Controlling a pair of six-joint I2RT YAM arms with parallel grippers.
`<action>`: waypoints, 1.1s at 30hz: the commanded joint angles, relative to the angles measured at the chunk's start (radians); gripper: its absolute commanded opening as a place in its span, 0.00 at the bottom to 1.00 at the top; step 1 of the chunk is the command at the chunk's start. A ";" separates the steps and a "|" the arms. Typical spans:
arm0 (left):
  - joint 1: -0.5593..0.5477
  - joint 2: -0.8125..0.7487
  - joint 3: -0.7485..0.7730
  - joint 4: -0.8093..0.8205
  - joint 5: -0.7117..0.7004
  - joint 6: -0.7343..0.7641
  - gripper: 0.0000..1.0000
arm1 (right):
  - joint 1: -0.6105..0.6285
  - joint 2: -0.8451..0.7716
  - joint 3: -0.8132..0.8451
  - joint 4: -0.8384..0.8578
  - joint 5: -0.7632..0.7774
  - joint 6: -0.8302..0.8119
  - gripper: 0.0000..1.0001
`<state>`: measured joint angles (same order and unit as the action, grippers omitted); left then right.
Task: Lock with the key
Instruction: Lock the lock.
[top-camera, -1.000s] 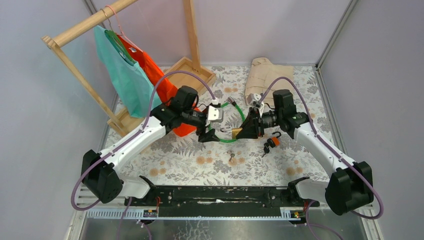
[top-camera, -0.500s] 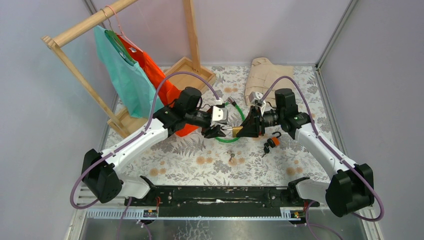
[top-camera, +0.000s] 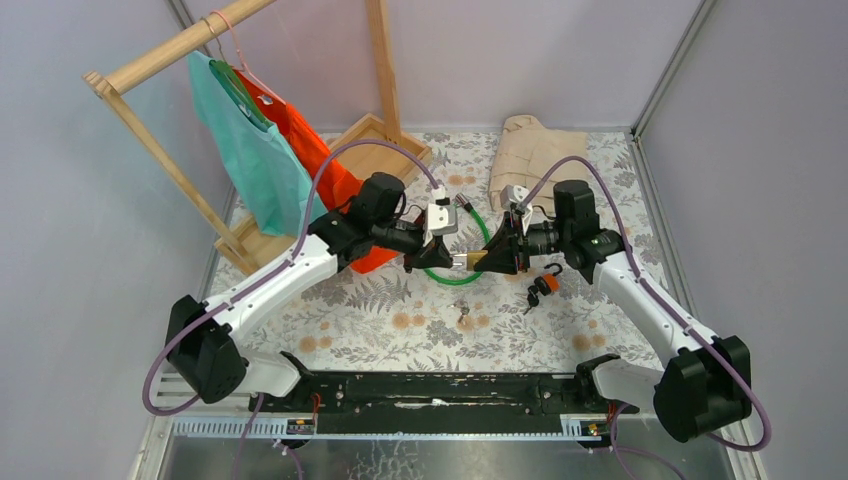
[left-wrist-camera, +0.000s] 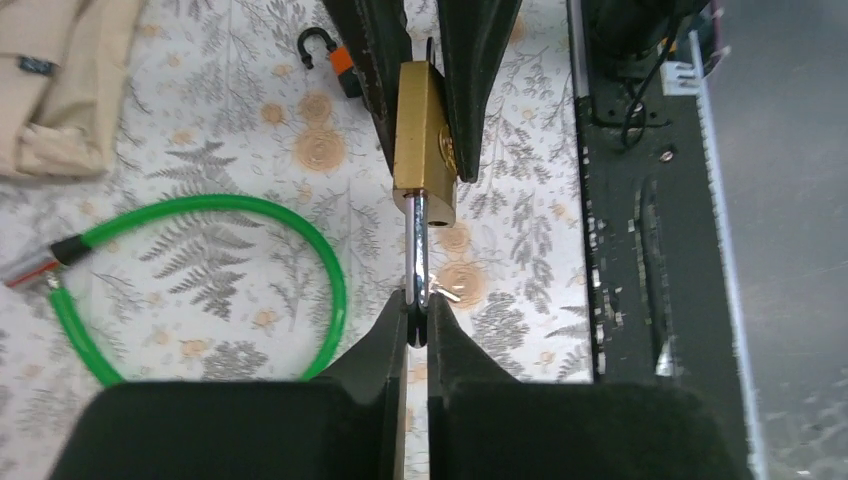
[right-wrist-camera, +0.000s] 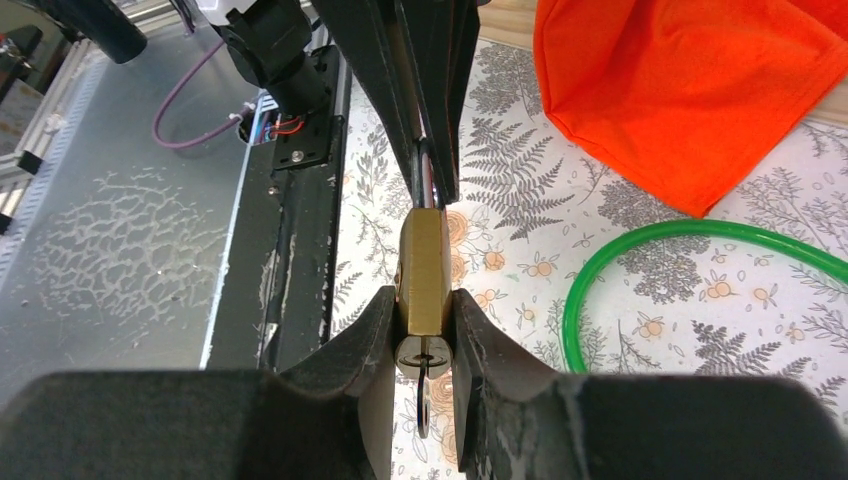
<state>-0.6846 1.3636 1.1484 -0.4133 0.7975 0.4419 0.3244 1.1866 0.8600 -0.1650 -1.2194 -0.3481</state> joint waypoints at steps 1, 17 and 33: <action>-0.003 0.028 0.058 0.009 0.089 -0.128 0.01 | -0.005 -0.044 -0.010 0.063 0.037 -0.045 0.00; -0.002 0.071 0.064 0.125 0.146 -0.287 0.00 | -0.005 -0.041 -0.033 0.105 -0.070 -0.029 0.00; -0.008 0.109 0.073 0.187 0.171 -0.335 0.00 | 0.048 -0.032 -0.063 0.184 -0.048 0.023 0.00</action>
<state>-0.6720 1.4559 1.1801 -0.4095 0.9035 0.1448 0.3164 1.1622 0.7872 -0.0971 -1.2415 -0.3378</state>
